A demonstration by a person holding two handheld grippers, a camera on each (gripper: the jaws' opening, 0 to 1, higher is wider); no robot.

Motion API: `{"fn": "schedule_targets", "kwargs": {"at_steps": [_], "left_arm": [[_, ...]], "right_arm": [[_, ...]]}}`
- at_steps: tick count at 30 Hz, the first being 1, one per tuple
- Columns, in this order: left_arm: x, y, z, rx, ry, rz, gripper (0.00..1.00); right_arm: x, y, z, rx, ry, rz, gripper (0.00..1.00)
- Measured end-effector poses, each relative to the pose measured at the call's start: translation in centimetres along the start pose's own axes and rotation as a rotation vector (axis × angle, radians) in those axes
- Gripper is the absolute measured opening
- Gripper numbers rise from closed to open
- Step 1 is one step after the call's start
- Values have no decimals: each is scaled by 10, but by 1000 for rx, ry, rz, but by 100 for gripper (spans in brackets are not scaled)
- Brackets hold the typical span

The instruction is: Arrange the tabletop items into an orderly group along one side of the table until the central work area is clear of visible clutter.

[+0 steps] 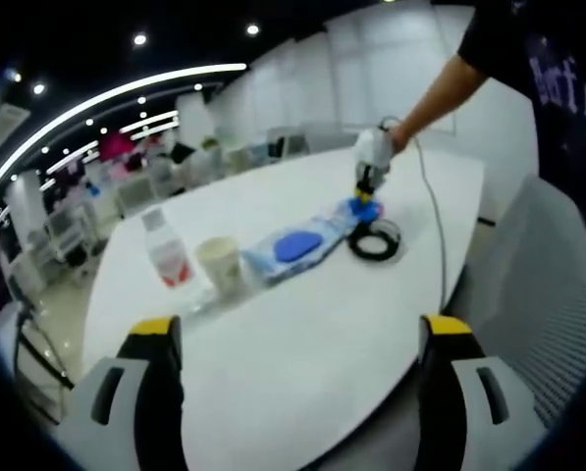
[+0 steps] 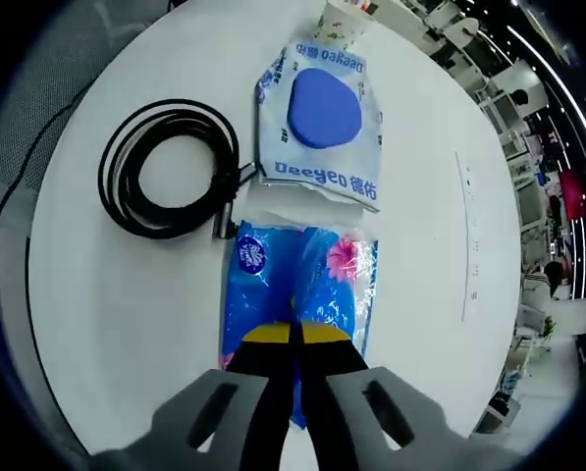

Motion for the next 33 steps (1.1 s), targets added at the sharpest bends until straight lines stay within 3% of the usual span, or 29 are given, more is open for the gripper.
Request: {"fn": "schedule_targets", "kwargs": {"at_steps": [17,25,33], "left_arm": [[0,1,-1,4,-9,0,96],[0,0,-1,6,-9,-1,96],[-1,2,-2,25,7,-15,97]], "right_arm": [[-2,-2,-10,18,11,-51,1],[-5,2,3,17,112,-174,14],[5,-2,28,-39,216,-364,31]]}}
Point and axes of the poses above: the point that each gripper's makers call its tool centre point, and the gripper's own axes: z roughly backward along the fingers, x roughly to its left, y roughly out of its underside, the point moved 10 cm from there along z, roughly backward along the fingers, and after that the axes turned 9 degrees about z, right-handed, at the moved point
